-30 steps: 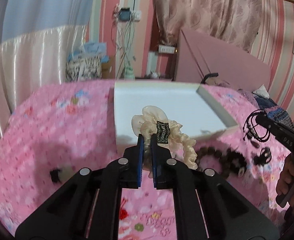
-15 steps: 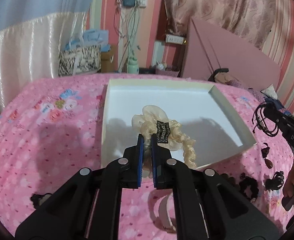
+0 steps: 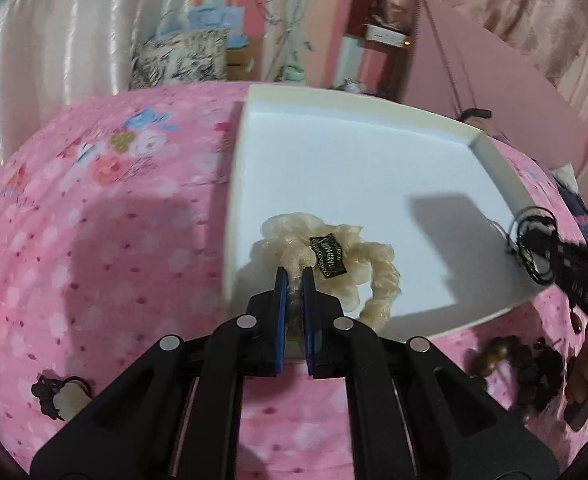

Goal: Organize jewelry
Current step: 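Carry the scrunchie and black necklace into the white tray with both tools, then open both tools to release the items in the tray and withdraw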

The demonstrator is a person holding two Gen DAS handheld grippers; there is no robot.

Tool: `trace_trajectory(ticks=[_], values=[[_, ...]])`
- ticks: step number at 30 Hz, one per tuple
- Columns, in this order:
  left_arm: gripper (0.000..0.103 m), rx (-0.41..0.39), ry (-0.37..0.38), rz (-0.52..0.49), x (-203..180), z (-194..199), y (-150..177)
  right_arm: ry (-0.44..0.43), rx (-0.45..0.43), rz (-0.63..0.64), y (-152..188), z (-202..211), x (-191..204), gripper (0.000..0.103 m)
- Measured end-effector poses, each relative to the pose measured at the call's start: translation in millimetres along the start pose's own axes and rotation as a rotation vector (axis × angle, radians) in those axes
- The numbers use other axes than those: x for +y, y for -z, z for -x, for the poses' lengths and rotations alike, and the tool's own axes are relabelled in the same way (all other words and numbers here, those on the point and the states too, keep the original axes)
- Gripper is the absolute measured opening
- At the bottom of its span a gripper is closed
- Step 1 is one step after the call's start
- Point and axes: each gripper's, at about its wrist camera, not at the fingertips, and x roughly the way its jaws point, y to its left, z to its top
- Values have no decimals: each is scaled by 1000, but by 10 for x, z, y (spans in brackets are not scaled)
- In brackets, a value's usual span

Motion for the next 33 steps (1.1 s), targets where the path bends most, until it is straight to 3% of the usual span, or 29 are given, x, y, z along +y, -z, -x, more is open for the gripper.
trace_trajectory(ticks=[3, 9, 17, 23, 25, 26, 27, 29, 33], values=[[7, 3, -23, -37, -26, -9, 14, 8, 14, 5, 55, -3, 47, 10], [7, -6, -84, -71, -7, -46, -8, -67, 71, -23, 206, -23, 140, 9], [7, -3, -73, -79, -40, 17, 16, -32, 41, 2, 219, -30, 84, 9], [12, -12, -22, -54, 3, 30, 21, -84, 24, -20, 232, -33, -4, 13], [16, -13, -19, -62, -11, 55, 42, -113, 19, -27, 231, -11, -10, 29], [24, -13, -4, -62, -25, 64, 42, -134, 10, -23, 223, 18, 4, 38], [30, -13, 2, -64, -50, 73, 47, -145, 3, -16, 213, 48, 24, 55], [49, -12, 25, -66, -104, 88, 52, -147, -27, -3, 187, 139, 66, 69], [61, -30, 77, -47, -160, 193, 39, -167, -88, -13, 79, 400, 64, 69]])
